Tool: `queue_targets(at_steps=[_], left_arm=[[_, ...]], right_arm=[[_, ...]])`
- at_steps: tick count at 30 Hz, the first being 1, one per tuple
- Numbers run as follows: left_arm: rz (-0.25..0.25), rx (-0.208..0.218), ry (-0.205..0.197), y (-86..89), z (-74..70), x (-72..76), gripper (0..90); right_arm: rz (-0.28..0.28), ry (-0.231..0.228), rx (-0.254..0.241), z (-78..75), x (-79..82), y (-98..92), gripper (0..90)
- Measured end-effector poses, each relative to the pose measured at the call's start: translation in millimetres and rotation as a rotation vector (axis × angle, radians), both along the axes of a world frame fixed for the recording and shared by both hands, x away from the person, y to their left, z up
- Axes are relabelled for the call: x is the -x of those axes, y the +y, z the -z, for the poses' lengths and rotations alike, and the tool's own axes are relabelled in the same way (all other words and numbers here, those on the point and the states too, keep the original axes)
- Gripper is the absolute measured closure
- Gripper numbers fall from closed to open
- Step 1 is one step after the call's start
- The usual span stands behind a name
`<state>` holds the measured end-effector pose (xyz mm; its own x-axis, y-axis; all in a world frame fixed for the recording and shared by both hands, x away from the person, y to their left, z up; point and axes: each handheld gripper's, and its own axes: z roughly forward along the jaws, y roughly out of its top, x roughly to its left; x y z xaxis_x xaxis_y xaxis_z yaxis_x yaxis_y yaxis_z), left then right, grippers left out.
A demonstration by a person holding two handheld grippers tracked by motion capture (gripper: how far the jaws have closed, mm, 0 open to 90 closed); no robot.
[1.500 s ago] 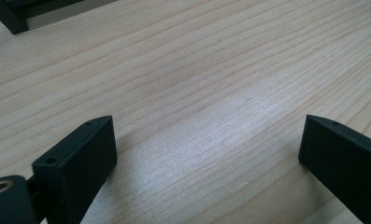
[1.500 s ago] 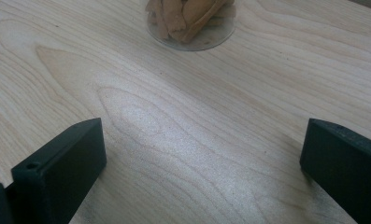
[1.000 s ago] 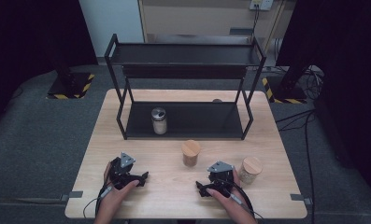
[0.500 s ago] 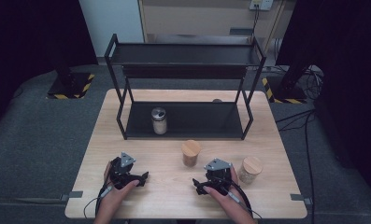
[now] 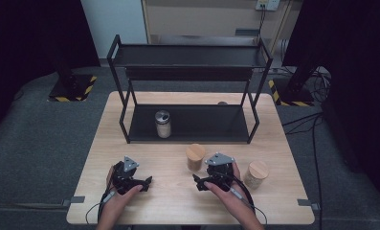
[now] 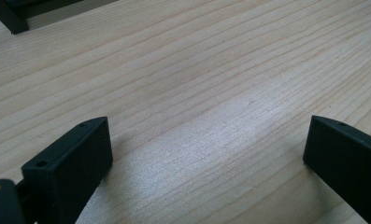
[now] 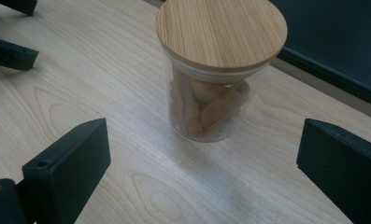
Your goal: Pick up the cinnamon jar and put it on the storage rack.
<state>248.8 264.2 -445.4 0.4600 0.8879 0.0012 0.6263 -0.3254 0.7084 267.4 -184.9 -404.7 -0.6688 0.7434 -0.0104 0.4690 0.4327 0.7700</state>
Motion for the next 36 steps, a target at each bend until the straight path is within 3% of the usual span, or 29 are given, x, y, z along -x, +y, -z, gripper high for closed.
queue_targets(at_steps=[15, 36], left_arm=[[0.001, 0.001, 0.001, 0.2, 0.0, -0.2, 0.0], [0.002, 0.002, 0.002, 0.5, 0.0, -0.5, 0.0]], right_arm=[[0.004, -0.012, 0.0, -7.7, -13.8, 10.4, 3.5], [0.004, -0.005, -0.014, -2.5, -32.6, 18.6, 6.4]])
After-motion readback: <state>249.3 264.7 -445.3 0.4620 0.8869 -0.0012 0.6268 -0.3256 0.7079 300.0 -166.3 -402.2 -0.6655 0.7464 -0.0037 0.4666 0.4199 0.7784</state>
